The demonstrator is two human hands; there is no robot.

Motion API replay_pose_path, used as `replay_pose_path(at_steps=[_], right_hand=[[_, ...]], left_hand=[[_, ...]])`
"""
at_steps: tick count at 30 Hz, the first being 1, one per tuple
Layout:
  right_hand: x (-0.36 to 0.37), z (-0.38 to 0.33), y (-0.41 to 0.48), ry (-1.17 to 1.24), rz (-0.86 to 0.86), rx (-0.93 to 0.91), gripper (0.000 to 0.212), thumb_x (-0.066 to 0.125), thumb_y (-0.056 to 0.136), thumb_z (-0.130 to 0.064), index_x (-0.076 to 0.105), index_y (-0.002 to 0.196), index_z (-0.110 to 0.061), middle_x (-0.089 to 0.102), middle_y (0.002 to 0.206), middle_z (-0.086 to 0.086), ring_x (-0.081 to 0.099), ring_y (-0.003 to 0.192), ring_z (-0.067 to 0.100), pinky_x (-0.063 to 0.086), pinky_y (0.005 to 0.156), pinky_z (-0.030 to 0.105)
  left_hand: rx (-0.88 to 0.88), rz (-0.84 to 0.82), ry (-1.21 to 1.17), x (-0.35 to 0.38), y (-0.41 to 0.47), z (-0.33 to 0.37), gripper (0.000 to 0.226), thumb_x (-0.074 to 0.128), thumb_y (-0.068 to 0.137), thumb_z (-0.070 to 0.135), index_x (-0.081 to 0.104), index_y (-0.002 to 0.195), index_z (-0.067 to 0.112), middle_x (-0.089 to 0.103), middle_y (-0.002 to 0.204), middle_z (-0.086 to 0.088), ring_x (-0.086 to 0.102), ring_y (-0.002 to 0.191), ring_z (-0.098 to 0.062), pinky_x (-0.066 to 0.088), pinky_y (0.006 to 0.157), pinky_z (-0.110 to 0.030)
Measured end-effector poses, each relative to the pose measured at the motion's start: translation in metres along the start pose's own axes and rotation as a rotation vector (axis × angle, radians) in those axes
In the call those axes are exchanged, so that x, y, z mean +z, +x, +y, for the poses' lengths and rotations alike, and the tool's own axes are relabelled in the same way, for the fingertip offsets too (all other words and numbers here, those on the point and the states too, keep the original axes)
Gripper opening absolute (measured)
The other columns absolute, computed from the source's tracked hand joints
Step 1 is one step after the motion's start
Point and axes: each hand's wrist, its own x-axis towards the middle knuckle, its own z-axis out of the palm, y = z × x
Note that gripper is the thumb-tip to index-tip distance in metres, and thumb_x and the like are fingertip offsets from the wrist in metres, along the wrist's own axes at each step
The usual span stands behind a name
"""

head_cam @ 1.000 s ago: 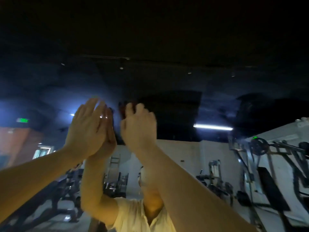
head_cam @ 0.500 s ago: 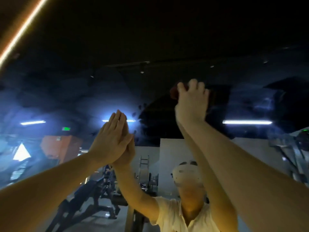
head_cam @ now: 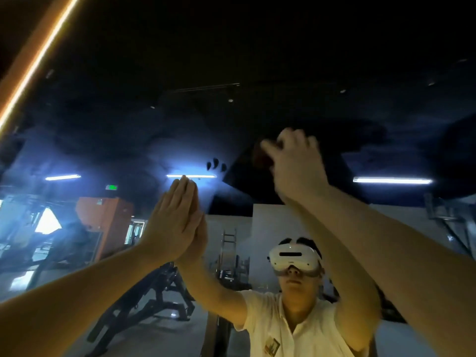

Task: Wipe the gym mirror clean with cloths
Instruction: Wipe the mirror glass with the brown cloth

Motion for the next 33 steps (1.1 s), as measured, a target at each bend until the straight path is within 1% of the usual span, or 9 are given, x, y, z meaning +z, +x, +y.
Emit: replay_pose_path(at_steps=[3, 5, 7, 11, 15, 21, 24, 29, 33], right_hand=[[0.008, -0.014, 0.031, -0.05, 0.003, 0.301, 0.057, 0.065, 0.091, -0.03, 0.048, 0.145, -0.028, 0.04, 0.147, 0.014, 0.04, 0.131, 0.039, 0.035, 0.107, 0.053], [0.017, -0.061, 0.028, 0.002, 0.02, 0.299, 0.054, 0.069, 0.085, -0.03, 0.055, 0.136, -0.025, 0.045, 0.14, 0.013, 0.043, 0.123, 0.037, 0.038, 0.102, 0.051], [0.023, -0.113, 0.003, 0.077, 0.051, 0.156, 0.055, 0.074, 0.08, -0.032, 0.058, 0.131, -0.023, 0.049, 0.134, 0.011, 0.045, 0.117, 0.034, 0.041, 0.098, 0.048], [0.019, -0.166, -0.087, 0.318, -0.08, -0.233, 0.043, 0.063, 0.088, -0.047, 0.06, 0.126, -0.028, 0.056, 0.129, 0.003, 0.052, 0.114, 0.025, 0.044, 0.099, 0.043], [0.008, -0.145, -0.121, 0.277, -0.145, -0.666, 0.042, 0.059, 0.088, -0.051, 0.065, 0.125, -0.033, 0.06, 0.123, -0.001, 0.052, 0.108, 0.021, 0.046, 0.094, 0.041], [0.017, -0.094, 0.004, 0.001, -0.044, 0.086, 0.06, 0.063, 0.092, -0.028, 0.044, 0.149, -0.025, 0.047, 0.141, 0.011, 0.044, 0.127, 0.036, 0.034, 0.107, 0.051], [0.022, -0.139, -0.003, 0.081, -0.001, 0.228, 0.061, 0.07, 0.083, -0.023, 0.052, 0.141, -0.02, 0.048, 0.139, 0.013, 0.045, 0.124, 0.037, 0.037, 0.103, 0.05], [0.019, -0.235, -0.137, 0.297, -0.098, -0.16, 0.067, 0.082, 0.071, -0.04, 0.059, 0.132, -0.023, 0.057, 0.125, 0.006, 0.051, 0.112, 0.027, 0.042, 0.098, 0.045], [0.001, -0.233, -0.206, 0.352, -0.296, -0.694, 0.061, 0.078, 0.08, -0.034, 0.055, 0.136, -0.025, 0.056, 0.133, 0.004, 0.046, 0.117, 0.025, 0.045, 0.102, 0.045]], left_hand=[[0.086, 0.01, 0.011, 0.001, -0.002, -0.017, 0.074, 0.001, 0.106, 0.061, 0.009, 0.162, 0.012, 0.009, 0.171, -0.01, 0.0, 0.159, -0.022, 0.013, 0.126, -0.044], [0.129, 0.002, -0.026, 0.001, -0.003, -0.028, 0.071, 0.004, 0.106, 0.061, 0.007, 0.162, 0.016, 0.005, 0.171, -0.004, -0.011, 0.158, -0.01, 0.012, 0.127, -0.042], [0.14, 0.011, -0.11, -0.005, -0.003, -0.03, 0.063, 0.018, 0.108, 0.049, 0.012, 0.162, 0.018, 0.009, 0.171, -0.002, -0.009, 0.157, -0.002, 0.017, 0.128, -0.047], [0.077, 0.117, -0.118, -0.009, -0.024, -0.038, 0.056, 0.03, 0.109, 0.032, 0.034, 0.158, 0.005, 0.035, 0.164, -0.017, 0.028, 0.154, -0.027, 0.032, 0.12, -0.062], [-0.02, 0.0, -0.043, 0.003, -0.05, -0.036, 0.076, 0.005, 0.107, 0.059, 0.01, 0.165, 0.01, 0.002, 0.173, -0.011, 0.0, 0.161, -0.026, 0.015, 0.128, -0.057], [0.006, -0.011, -0.009, 0.006, -0.053, -0.036, 0.072, 0.008, 0.108, 0.054, 0.006, 0.165, 0.01, -0.003, 0.174, -0.01, -0.006, 0.161, -0.024, 0.013, 0.129, -0.055], [0.077, -0.033, -0.074, -0.004, -0.06, -0.048, 0.065, 0.016, 0.108, 0.046, 0.01, 0.164, 0.012, 0.003, 0.173, -0.008, -0.002, 0.161, -0.02, 0.013, 0.129, -0.053], [-0.009, 0.085, -0.155, -0.019, -0.092, -0.054, 0.061, 0.022, 0.108, 0.035, 0.033, 0.16, 0.005, 0.027, 0.168, -0.015, 0.022, 0.158, -0.028, 0.019, 0.127, -0.051], [-0.029, 0.033, -0.099, -0.016, -0.127, -0.053, 0.062, 0.024, 0.108, 0.037, 0.034, 0.158, 0.002, 0.031, 0.165, -0.022, 0.029, 0.154, -0.037, 0.027, 0.123, -0.059]])
